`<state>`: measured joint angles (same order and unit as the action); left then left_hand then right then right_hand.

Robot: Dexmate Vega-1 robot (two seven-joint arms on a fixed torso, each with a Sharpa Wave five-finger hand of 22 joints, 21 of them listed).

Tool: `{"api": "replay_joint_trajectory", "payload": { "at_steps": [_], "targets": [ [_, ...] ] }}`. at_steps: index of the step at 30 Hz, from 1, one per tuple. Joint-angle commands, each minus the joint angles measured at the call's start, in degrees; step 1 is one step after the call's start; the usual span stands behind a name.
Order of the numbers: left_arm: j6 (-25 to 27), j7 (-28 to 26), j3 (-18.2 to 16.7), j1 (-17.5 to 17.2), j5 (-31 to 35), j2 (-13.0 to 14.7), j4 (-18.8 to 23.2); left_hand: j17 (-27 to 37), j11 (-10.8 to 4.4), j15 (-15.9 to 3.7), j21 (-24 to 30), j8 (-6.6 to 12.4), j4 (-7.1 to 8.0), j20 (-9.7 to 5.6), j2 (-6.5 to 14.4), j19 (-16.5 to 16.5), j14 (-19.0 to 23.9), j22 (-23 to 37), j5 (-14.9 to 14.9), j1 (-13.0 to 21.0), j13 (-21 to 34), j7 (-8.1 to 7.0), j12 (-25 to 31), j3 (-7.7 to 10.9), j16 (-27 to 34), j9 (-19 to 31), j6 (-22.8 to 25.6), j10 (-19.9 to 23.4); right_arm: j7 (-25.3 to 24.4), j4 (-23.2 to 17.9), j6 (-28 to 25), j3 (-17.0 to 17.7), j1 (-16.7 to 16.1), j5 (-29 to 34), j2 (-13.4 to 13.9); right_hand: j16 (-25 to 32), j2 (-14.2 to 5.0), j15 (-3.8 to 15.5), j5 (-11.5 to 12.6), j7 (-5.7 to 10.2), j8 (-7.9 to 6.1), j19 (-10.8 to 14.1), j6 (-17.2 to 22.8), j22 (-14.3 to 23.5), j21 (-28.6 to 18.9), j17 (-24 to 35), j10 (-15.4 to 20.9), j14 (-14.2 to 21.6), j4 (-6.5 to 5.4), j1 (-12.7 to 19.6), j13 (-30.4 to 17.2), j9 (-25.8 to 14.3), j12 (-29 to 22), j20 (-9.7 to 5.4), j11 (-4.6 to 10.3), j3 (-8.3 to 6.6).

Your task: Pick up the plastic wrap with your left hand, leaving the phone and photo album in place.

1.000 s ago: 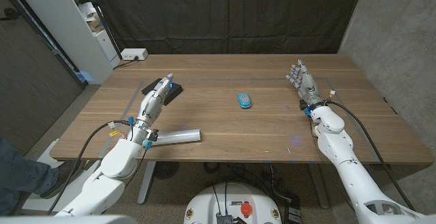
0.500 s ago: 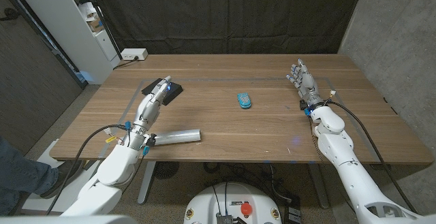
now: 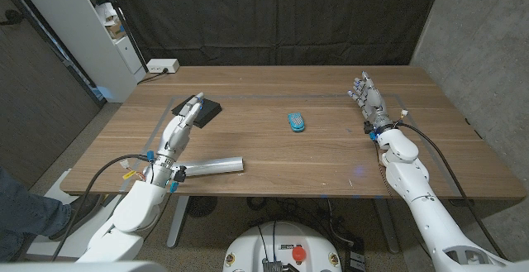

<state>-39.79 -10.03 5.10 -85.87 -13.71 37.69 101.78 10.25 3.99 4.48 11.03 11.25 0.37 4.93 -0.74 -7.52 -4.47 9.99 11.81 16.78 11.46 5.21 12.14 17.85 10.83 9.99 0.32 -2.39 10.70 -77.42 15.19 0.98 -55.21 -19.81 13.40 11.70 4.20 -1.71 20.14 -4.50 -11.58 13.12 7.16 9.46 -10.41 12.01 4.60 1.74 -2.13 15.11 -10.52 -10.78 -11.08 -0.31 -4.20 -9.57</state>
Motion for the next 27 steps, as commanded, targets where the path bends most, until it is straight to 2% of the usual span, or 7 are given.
{"api": "replay_joint_trajectory", "payload": {
  "at_steps": [1,6,27],
  "targets": [
    [1.9,-3.0,-2.7,-3.7,5.9,-0.7,3.6,0.1,-0.26,0.34,0.3,0.04,-0.43,0.41,0.0,0.1,0.2,0.3,-0.1,0.8,0.0,0.19,0.3,0.10,0.2,0.3,0.6,0.3,0.3,0.1,0.4,0.4,-0.3,-0.3,0.3,0.1,-0.69,-0.18,0.3,0.15,0.07,0.1,0.4,0.3,-0.3,0.0,0.2,-0.1,-0.12,0.0,-0.2,-0.1,0.0,-0.04,-0.17,0.09],
    [2.5,-5.9,-4.2,-6.1,11.5,-2.0,5.3,0.1,-0.21,0.30,0.2,0.01,-0.57,0.46,0.1,0.0,0.3,0.3,-0.2,0.9,0.0,0.04,0.3,0.14,0.2,0.3,0.6,0.4,0.4,-0.3,0.5,0.7,-0.8,-0.5,0.4,0.1,-0.72,-0.19,0.4,0.14,0.08,0.1,0.4,0.3,-0.3,0.0,0.3,0.0,-0.11,0.0,-0.2,-0.1,0.0,-0.02,-0.16,0.12],
    [4.9,-10.0,-7.6,-9.0,19.1,-3.9,7.8,0.1,-0.32,0.15,0.1,-0.04,-1.16,0.81,0.3,-0.3,0.3,0.2,-0.3,1.5,-0.1,-0.03,0.3,0.35,0.1,0.3,0.8,0.3,0.1,0.7,1.9,0.1,-0.3,-0.4,-0.3,0.3,-0.84,-0.19,0.5,0.02,0.02,0.4,0.7,0.3,-0.5,0.0,0.6,0.4,-0.05,0.1,-0.2,-0.1,-0.1,0.03,-0.27,0.23]
  ]
}}
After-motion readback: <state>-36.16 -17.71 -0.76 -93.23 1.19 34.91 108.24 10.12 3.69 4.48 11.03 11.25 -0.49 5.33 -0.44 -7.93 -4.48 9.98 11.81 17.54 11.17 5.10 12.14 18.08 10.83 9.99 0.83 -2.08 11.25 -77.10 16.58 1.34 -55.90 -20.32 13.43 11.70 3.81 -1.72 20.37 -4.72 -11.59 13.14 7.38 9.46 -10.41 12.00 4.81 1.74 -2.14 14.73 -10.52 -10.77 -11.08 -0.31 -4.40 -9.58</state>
